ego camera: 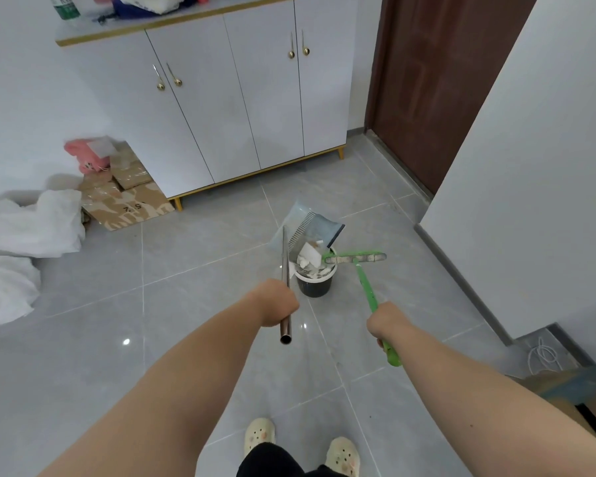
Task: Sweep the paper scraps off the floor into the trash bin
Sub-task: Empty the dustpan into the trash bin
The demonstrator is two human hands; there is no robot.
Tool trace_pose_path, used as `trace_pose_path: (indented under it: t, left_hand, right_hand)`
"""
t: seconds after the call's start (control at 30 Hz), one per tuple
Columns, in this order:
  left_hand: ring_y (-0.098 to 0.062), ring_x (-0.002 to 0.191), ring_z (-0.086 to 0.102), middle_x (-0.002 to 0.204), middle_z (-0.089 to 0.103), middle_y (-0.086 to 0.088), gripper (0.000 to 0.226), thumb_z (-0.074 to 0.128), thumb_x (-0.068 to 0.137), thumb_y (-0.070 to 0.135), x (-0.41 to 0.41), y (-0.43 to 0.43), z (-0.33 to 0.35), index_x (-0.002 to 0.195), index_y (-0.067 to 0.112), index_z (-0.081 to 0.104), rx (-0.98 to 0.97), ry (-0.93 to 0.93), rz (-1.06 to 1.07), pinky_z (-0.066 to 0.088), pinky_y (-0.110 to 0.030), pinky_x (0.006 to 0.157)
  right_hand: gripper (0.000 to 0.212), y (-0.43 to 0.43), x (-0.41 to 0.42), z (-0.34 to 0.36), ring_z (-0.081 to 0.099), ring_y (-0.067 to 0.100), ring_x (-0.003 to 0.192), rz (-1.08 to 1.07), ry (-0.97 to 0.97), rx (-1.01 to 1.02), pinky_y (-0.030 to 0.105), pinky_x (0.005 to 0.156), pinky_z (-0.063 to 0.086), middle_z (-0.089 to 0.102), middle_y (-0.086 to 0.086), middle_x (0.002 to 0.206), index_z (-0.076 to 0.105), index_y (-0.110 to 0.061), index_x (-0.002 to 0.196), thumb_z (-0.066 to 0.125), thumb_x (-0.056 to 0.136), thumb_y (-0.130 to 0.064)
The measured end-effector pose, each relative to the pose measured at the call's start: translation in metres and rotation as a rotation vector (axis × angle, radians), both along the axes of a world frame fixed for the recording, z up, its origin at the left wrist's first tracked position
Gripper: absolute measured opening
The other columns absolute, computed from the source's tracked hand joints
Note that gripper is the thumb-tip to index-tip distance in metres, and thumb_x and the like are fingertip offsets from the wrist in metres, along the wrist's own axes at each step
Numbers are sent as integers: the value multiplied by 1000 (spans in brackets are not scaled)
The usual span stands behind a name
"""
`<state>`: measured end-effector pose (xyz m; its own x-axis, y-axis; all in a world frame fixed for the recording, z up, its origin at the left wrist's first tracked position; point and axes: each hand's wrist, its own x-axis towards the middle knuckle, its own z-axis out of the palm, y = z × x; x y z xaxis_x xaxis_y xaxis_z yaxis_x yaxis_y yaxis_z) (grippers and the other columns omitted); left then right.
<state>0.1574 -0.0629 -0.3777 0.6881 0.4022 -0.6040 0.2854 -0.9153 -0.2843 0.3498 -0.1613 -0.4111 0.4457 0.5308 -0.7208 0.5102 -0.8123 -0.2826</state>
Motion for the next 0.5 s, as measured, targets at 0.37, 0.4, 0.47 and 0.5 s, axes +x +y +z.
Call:
trace_pose_path:
  t: [0.37, 0.4, 0.47, 0.5]
  left_hand:
    - [-30, 94, 62, 102, 65, -10, 21, 47, 90, -1, -14, 12, 13, 104, 6, 62, 49, 68, -114, 40, -33, 70]
    - [-30, 94, 62, 102, 65, -10, 22, 47, 90, 0, -14, 12, 16, 104, 6, 62, 51, 71, -115, 40, -33, 70]
    - [-30, 94, 63, 102, 65, -9, 21, 48, 90, 0, -15, 11, 21, 104, 6, 62, 60, 79, -123, 41, -33, 70]
    - [-30, 94, 63, 102, 65, -9, 21, 48, 90, 0, -16, 12, 23, 104, 6, 62, 65, 86, -127, 41, -32, 70]
  right_hand:
    - [35, 8, -5, 3, 60, 29, 115, 73, -181, -24, 34, 94, 49, 59, 15, 127, 52, 1, 127, 43, 94, -7]
    - [35, 8, -5, 5, 60, 29, 114, 74, -188, -23, 34, 94, 49, 59, 15, 126, 52, 1, 127, 43, 95, -7]
    - [35, 8, -5, 9, 60, 28, 114, 85, -207, -17, 34, 93, 49, 59, 14, 126, 52, 0, 127, 43, 94, -7]
    - [35, 8, -5, 10, 60, 28, 114, 92, -218, -13, 34, 92, 49, 59, 14, 126, 52, 0, 128, 44, 94, -7]
